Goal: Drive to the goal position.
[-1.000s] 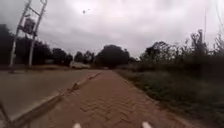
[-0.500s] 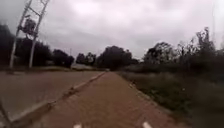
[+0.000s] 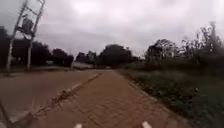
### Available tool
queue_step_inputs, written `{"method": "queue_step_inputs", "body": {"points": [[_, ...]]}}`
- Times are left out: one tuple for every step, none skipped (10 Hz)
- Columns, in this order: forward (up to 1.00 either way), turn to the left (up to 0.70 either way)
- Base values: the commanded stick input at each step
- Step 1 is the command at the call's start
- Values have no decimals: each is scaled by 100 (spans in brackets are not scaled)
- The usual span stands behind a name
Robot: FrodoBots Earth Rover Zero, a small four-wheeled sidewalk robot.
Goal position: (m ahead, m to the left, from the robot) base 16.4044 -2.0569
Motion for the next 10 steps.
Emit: {"method": "queue_step_inputs", "body": {"points": [[65, 10], [56, 13], [50, 13], [50, 11], [50, 12], [50, 9], [50, 7], [50, 0], [50, 0], [50, 0]]}}
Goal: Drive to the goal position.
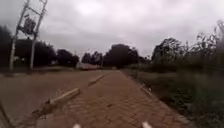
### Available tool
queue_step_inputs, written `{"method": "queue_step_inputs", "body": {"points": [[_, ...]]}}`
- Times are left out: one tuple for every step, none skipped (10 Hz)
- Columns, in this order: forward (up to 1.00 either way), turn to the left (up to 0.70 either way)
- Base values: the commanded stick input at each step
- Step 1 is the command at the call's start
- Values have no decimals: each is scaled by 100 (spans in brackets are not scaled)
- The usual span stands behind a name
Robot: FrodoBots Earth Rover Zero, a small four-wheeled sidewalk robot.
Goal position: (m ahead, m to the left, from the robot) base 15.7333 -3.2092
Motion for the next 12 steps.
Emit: {"method": "queue_step_inputs", "body": {"points": [[50, 0], [50, 0], [50, 0], [50, 0], [50, 0], [50, 0], [50, 3], [50, 6], [50, -25], [50, -39], [50, 22], [50, 16]]}}
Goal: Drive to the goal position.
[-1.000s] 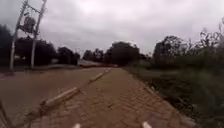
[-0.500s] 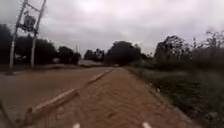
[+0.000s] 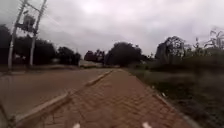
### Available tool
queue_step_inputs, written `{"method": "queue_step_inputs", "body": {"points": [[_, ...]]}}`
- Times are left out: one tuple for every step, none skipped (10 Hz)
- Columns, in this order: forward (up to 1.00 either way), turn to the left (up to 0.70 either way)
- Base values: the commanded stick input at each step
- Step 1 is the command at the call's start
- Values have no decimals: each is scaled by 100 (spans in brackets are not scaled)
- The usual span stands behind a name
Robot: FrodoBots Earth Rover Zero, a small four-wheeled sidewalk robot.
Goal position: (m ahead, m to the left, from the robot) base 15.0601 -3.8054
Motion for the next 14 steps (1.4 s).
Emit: {"method": "queue_step_inputs", "body": {"points": [[50, 10], [50, 0], [50, 0], [50, -3], [50, -26], [50, -49], [50, -50], [50, -50], [50, 9], [50, 9], [50, 11], [50, 10], [50, -50], [50, -47]]}}
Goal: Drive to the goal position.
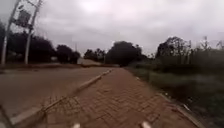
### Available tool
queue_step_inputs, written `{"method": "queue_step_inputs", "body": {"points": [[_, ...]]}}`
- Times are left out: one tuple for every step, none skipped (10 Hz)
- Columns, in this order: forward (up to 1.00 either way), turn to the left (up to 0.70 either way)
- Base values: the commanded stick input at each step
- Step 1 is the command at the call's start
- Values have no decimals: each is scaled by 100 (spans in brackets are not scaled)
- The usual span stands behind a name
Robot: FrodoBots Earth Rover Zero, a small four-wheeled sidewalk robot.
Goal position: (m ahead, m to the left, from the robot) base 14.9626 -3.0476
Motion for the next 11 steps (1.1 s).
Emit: {"method": "queue_step_inputs", "body": {"points": [[50, -45], [50, -50], [50, -50], [50, -50], [50, -50], [50, -43], [50, -22], [50, 0], [50, 0], [50, 0], [50, -1]]}}
